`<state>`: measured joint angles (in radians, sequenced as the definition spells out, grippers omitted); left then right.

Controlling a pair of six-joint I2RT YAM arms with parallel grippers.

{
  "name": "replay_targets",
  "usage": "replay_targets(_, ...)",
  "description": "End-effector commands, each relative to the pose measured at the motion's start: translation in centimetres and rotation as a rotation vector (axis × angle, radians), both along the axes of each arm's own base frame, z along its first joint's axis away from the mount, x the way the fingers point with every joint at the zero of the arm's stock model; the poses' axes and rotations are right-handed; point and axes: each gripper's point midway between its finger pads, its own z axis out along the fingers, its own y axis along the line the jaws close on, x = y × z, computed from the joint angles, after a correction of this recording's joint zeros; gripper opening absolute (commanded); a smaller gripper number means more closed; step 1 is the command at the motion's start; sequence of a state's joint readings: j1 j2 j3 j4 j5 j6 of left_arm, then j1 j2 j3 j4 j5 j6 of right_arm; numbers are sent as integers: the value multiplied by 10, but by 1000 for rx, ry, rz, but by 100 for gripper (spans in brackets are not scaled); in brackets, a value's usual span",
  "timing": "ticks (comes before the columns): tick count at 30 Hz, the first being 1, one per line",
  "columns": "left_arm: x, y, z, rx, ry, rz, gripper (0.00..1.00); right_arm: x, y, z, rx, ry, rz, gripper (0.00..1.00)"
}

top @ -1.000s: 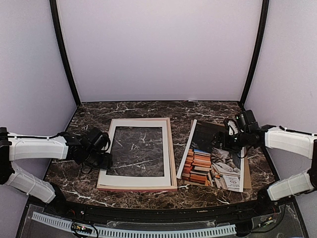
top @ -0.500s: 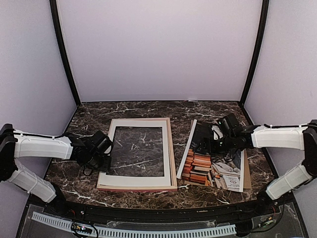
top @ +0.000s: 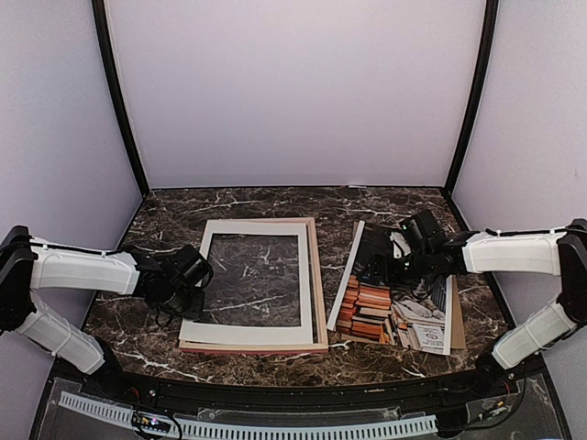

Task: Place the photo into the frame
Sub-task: Adjust the mat board under the glass panel.

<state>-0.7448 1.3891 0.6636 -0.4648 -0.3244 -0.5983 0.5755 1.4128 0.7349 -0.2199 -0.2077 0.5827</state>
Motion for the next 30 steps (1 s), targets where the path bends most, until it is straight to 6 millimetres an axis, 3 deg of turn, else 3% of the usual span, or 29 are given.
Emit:
replay_targets(1,3,-2,13,-9,-23,3,31,9,9,9,22,-39,0,90)
replay_targets(18,5,-21,33,-109,-39,-11,29,10,10,-2,15,-20,6,90)
replay_targets(30,4,-24,27,-124,-25,7,30,10,12,-4,15,-16,13,90)
